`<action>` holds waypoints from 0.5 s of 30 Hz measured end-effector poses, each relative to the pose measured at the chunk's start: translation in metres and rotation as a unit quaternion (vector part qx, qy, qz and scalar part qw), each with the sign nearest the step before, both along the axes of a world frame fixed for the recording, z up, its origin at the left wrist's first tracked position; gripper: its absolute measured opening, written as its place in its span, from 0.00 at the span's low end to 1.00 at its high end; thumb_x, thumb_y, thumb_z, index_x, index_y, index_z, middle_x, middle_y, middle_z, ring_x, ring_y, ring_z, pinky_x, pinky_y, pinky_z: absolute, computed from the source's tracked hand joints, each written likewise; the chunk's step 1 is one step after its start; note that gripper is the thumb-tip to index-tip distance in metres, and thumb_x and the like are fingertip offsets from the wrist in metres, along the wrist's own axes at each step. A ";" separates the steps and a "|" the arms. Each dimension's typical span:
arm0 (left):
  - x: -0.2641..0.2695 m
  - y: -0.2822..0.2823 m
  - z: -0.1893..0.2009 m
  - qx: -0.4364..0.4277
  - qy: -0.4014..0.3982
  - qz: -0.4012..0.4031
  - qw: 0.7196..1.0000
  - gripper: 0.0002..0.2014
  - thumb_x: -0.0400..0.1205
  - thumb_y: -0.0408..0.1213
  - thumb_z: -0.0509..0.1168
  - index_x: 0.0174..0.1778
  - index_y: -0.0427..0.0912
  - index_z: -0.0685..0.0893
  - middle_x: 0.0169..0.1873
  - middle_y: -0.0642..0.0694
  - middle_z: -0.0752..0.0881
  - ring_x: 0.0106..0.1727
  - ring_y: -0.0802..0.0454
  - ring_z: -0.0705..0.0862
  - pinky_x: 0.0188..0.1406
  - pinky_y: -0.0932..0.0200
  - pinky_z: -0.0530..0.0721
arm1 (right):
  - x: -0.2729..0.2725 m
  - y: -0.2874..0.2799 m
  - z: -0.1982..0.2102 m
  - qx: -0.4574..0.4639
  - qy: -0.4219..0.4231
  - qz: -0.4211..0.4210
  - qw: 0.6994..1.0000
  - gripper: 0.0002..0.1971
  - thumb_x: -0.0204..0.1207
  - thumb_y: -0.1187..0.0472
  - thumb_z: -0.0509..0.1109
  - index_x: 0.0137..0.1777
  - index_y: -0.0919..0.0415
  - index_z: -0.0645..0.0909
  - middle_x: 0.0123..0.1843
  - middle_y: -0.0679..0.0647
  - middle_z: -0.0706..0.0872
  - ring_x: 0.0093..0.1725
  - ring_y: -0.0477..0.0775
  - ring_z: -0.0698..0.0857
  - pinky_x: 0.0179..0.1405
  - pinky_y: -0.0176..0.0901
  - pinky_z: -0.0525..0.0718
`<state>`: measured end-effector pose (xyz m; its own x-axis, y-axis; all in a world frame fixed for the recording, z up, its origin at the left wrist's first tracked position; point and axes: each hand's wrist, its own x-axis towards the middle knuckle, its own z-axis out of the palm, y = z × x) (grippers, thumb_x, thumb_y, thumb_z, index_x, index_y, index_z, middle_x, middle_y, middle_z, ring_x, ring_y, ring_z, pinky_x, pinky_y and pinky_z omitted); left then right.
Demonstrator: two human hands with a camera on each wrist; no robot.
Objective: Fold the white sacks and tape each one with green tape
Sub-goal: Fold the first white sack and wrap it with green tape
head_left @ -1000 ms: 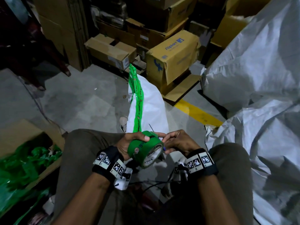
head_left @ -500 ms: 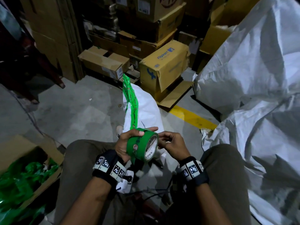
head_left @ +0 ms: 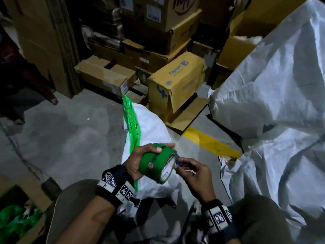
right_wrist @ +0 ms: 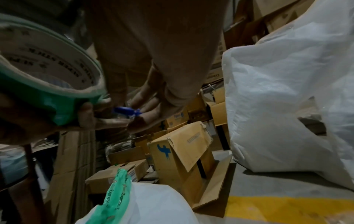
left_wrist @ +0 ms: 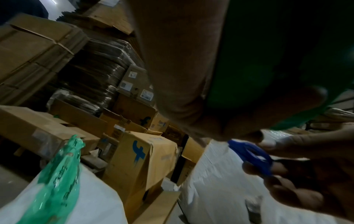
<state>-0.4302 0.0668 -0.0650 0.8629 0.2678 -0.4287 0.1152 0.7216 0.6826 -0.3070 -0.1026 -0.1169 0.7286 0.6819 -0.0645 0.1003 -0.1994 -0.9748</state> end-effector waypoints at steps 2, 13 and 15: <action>0.026 0.035 0.001 0.016 0.029 0.024 0.999 0.32 0.66 0.43 0.75 0.67 0.35 0.86 0.60 0.31 0.86 0.53 0.37 0.85 0.54 0.50 0.81 | 0.029 0.030 -0.005 0.014 0.032 -0.065 0.997 0.07 0.70 0.65 0.84 0.46 0.57 0.92 0.39 0.53 0.93 0.38 0.54 0.92 0.45 0.54 0.92; 0.130 0.164 -0.025 0.109 0.244 0.184 0.946 0.30 0.60 0.52 0.80 0.56 0.42 0.87 0.53 0.35 0.88 0.45 0.31 0.90 0.29 0.39 0.87 | 0.248 0.347 -0.013 -0.154 -0.232 -0.039 0.960 0.12 0.78 0.53 0.76 0.58 0.54 0.91 0.53 0.52 0.93 0.53 0.49 0.90 0.51 0.36 0.80; 0.144 0.173 -0.025 0.135 0.245 0.176 0.944 0.29 0.62 0.53 0.82 0.55 0.43 0.87 0.51 0.39 0.89 0.48 0.34 0.90 0.30 0.38 0.90 | 0.272 0.390 -0.026 -0.190 -0.245 -0.031 0.950 0.11 0.79 0.56 0.75 0.58 0.56 0.92 0.52 0.54 0.93 0.52 0.51 0.90 0.53 0.39 0.83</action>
<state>-0.2858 0.2396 -0.0903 0.4163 0.6575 -0.6280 0.2497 0.5814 0.7743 -0.0349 0.2872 -0.1425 0.7729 0.6317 0.0605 0.5001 -0.5476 -0.6708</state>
